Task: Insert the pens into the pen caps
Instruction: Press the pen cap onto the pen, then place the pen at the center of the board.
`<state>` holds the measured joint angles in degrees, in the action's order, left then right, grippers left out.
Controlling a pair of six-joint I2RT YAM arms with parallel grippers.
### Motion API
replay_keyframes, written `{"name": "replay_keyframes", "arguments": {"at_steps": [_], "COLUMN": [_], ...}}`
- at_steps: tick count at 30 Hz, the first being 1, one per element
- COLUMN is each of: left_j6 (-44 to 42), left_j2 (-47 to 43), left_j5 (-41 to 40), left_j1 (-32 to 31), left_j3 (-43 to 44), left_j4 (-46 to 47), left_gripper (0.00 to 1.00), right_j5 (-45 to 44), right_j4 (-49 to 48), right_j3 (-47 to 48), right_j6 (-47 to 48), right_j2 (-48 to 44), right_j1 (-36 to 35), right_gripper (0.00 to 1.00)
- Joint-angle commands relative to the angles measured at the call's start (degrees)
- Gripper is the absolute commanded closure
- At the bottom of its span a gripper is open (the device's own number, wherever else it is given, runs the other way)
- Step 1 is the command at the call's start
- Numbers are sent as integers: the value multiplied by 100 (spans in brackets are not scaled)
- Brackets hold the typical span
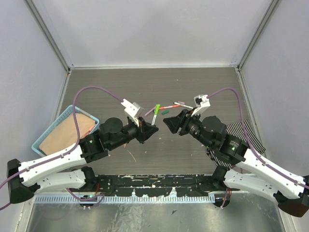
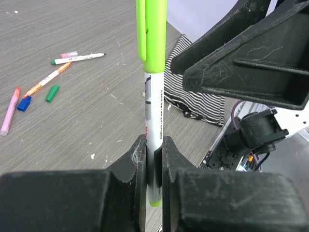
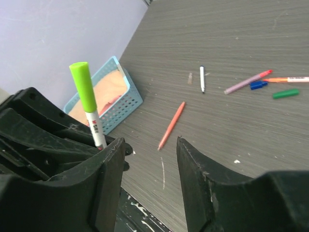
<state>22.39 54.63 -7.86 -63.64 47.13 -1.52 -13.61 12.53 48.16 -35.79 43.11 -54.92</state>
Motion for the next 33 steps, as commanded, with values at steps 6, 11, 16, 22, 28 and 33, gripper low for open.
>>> {"name": "replay_keyframes", "arguments": {"at_steps": [6, 11, 16, 22, 28, 33], "left_j6": [164, 856, 1970, 2540, 2760, 2652], "left_j2": [-55, -2, 327, 1258, 1870, 2499], "left_j5": [-519, -1164, -1857, -2037, -2082, -1708], "left_j1": [14, 17, 17, 13, 219, 501], "left_j3": [-143, -204, -127, 173, 282, 300], "left_j4": [-888, -1730, -2766, -3588, -3774, -3599], "left_gripper": [100, 100, 100, 100, 100, 100], "right_j5": [-606, -744, -714, -476, -460, -544], "right_j4": [650, 715, 715, 666, 707, 765], "right_j3": [-76, -130, -107, -114, -169, -208], "right_j6": [191, 99, 107, 194, 190, 162], "right_j2": [-215, -110, 81, 304, 231, 163], "right_j1": [-15, -20, -15, -19, -19, -19], "right_gripper": [49, 49, 49, 49, 49, 49]}}
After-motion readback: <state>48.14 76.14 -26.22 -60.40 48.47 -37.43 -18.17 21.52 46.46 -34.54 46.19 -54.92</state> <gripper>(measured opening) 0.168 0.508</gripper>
